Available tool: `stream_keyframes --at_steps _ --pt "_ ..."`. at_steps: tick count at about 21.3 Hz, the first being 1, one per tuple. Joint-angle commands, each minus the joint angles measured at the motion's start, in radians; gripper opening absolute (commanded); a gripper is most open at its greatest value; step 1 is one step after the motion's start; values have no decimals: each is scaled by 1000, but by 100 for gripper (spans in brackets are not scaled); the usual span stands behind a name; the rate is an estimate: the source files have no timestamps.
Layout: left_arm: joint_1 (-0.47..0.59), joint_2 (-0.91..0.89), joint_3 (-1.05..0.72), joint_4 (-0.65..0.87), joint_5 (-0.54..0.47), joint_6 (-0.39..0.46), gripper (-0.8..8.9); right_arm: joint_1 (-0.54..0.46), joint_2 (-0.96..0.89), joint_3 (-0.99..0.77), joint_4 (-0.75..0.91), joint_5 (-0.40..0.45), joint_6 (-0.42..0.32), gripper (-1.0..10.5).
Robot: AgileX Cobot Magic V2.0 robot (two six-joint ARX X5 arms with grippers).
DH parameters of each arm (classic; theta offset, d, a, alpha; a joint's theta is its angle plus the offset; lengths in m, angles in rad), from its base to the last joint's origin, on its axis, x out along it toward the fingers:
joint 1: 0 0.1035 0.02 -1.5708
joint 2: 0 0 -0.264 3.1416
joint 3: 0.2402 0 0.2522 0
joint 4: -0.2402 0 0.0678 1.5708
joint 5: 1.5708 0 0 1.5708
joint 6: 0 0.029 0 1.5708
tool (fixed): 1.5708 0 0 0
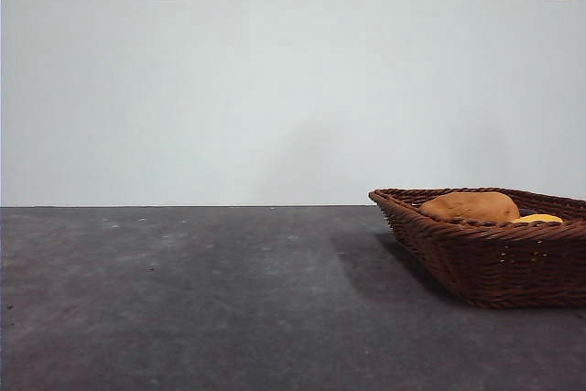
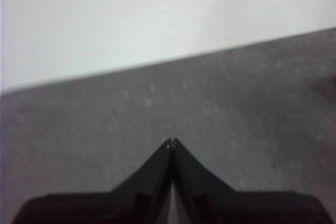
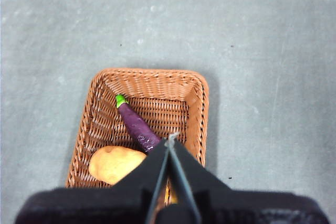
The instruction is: Help me put the vegetables on the table into the basket
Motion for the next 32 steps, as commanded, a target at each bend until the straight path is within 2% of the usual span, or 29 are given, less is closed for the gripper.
stream_keyframes --at_steps 1,7,10,24,27,29,31,32 --pt "3 -36 -51 19 -1 -57 -3 0 5 -3 3 1 -5 0" --pt "3 -50 -90 -40 -23 -58 -3 0 5 -3 3 1 -5 0" --pt "3 -50 -90 -35 -16 -128 -3 0 5 -3 3 1 -5 0" --pt "3 -13 -90 -36 -19 -127 -3 0 3 -3 4 9 -5 0" --pt "3 -4 -90 -35 -19 -127 -3 0 -79 -3 -1 69 -5 0" --pt "3 1 -90 -35 -19 -127 -3 0 -173 -3 17 74 -28 0" --pt "3 8 -90 -36 -19 -127 -3 0 -272 -6 56 79 31 0" --pt "3 11 -90 -36 -19 -127 -3 0 -323 -13 79 80 32 0"
